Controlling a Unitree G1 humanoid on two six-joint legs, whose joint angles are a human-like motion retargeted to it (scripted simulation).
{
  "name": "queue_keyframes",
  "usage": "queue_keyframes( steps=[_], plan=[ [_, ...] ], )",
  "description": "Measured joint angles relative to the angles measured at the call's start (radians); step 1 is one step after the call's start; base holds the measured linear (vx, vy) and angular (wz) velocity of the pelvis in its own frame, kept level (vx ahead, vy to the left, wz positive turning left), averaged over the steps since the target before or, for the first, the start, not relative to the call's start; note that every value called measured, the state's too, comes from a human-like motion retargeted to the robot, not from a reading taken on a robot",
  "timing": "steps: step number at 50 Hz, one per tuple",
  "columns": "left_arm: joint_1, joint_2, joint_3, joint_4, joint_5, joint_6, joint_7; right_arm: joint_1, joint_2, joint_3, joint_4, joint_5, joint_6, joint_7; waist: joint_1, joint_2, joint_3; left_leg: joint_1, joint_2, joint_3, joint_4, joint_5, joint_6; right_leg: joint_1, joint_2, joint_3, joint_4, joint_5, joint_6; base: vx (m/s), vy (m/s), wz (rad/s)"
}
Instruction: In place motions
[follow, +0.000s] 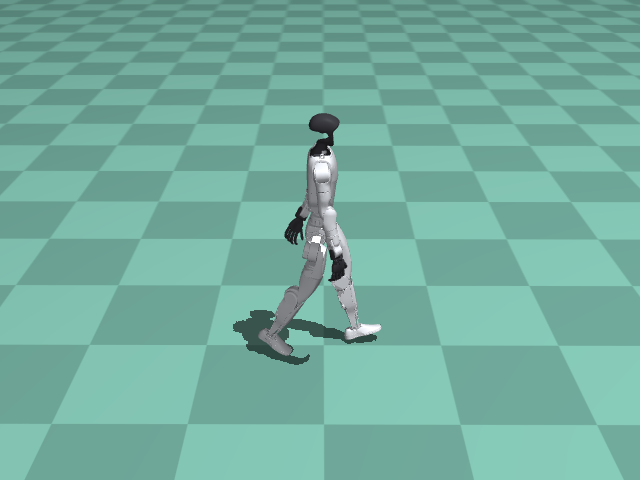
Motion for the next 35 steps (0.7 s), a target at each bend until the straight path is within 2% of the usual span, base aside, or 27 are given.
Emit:
queue_keyframes(
  steps=[2, 5, 7, 10, 13, 17, 20, 23, 26, 28, 30, 32, 35],
  plan=[
    [-0.020, 0.007, 0.000, -0.001, -0.013, 0.025, 0.011, 0.045, 0.021, -0.023, -0.013, 0.027, -0.029, 0.017, -0.008, -0.002, -0.011, 0.021, 0.010, -0.042, 0.043, -0.030, -0.012, 0.014, -0.008, -0.017, 0.079, 0.141, -0.004, 0.61, 0.51, 0.66],
    [-0.079, 0.003, -0.022, -0.034, -0.043, -0.010, 0.021, 0.066, 0.033, -0.054, 0.018, 0.071, -0.066, 0.024, 0.002, 0.034, 0.042, 0.124, 0.017, -0.103, 0.073, -0.109, 0.020, 0.000, -0.022, -0.051, 0.323, 0.371, -0.071, 0.56, 0.56, 0.66],
    [-0.114, -0.009, -0.043, -0.071, -0.071, -0.043, 0.010, 0.054, 0.026, -0.050, 0.052, 0.050, -0.058, 0.040, -0.007, 0.070, 0.059, 0.182, 0.035, -0.130, 0.081, -0.161, 0.031, -0.067, -0.043, -0.089, 0.528, 0.422, -0.131, 0.50, 0.52, 0.34],
    [-0.174, -0.013, -0.072, -0.098, -0.117, -0.057, 0.002, 0.042, 0.019, -0.014, 0.073, -0.035, 0.010, 0.067, -0.018, 0.106, 0.053, 0.237, 0.059, -0.126, 0.085, -0.222, 0.041, -0.207, -0.082, -0.123, 0.738, 0.310, -0.183, 0.47, 0.45, -0.06],
    [-0.268, 0.005, -0.126, -0.092, -0.124, -0.046, 0.009, 0.043, 0.011, -0.001, 0.055, -0.085, 0.018, 0.044, -0.079, 0.126, 0.062, 0.279, 0.039, -0.184, 0.065, -0.246, 0.055, -0.342, -0.006, -0.100, 0.735, 0.265, -0.151, 0.41, 0.38, 0.90],
    [-0.378, 0.025, -0.232, -0.120, -0.073, -0.035, 0.021, 0.069, 0.009, -0.018, 0.021, -0.089, -0.015, -0.014, -0.155, 0.096, 0.083, 0.350, -0.034, -0.273, 0.039, -0.273, 0.074, -0.480, 0.059, -0.044, 0.496, 0.247, -0.099, 0.42, 0.27, 1.27],
    [-0.434, 0.030, -0.298, -0.174, -0.012, -0.044, 0.022, 0.082, 0.014, -0.039, 0.021, -0.057, -0.011, -0.044, -0.195, 0.045, 0.098, 0.421, -0.112, -0.323, 0.023, -0.305, 0.091, -0.537, 0.042, -0.003, 0.217, 0.261, -0.128, 0.70, 0.33, 1.06],
    [-0.459, 0.031, -0.337, -0.238, 0.050, -0.068, 0.018, 0.081, 0.019, -0.056, 0.062, -0.021, -0.008, -0.039, -0.241, 0.018, 0.110, 0.509, -0.157, -0.365, 0.011, -0.346, 0.105, -0.583, 0.023, 0.027, -0.031, 0.233, -0.156, 0.64, 0.24, 0.97],
    [-0.453, 0.021, -0.371, -0.283, 0.086, -0.091, 0.020, 0.083, 0.017, -0.075, 0.119, 0.001, 0.007, -0.029, -0.257, 0.026, 0.114, 0.586, -0.151, -0.381, 0.025, -0.390, 0.101, -0.596, 0.022, 0.055, -0.135, 0.204, -0.129, 0.81, 0.21, 0.69],
    [-0.432, 0.009, -0.381, -0.295, 0.098, -0.100, 0.027, 0.089, 0.013, -0.085, 0.153, 0.005, 0.025, -0.030, -0.254, 0.026, 0.108, 0.620, -0.156, -0.382, 0.055, -0.409, 0.098, -0.580, 0.018, 0.064, -0.097, 0.215, -0.145, 0.98, 0.18, 0.39],
    [-0.391, -0.003, -0.380, -0.292, 0.104, -0.107, 0.033, 0.103, 0.013, -0.089, 0.179, 0.006, 0.046, -0.037, -0.258, 0.020, 0.076, 0.643, -0.171, -0.375, 0.087, -0.394, 0.099, -0.560, -0.014, -0.026, -0.073, 0.317, -0.162, 1.06, 0.16, 0.48],
    [-0.342, -0.010, -0.368, -0.265, 0.106, -0.112, 0.025, 0.115, 0.015, -0.096, 0.198, 0.005, 0.068, -0.038, -0.274, 0.017, 0.031, 0.637, -0.165, -0.335, 0.145, -0.311, 0.077, -0.555, -0.009, 0.074, -0.034, 0.352, -0.143, 0.96, 0.14, 0.68],
    [-0.278, -0.028, -0.343, -0.182, 0.095, -0.093, 0.028, 0.136, 0.020, -0.128, 0.206, 0.016, 0.084, -0.029, -0.272, 0.016, -0.001, 0.544, -0.121, -0.235, 0.371, -0.068, 0.017, -0.512, -0.028, 0.136, 0.008, 0.265, -0.112, 0.84, 0.14, 0.58]
  ],
)
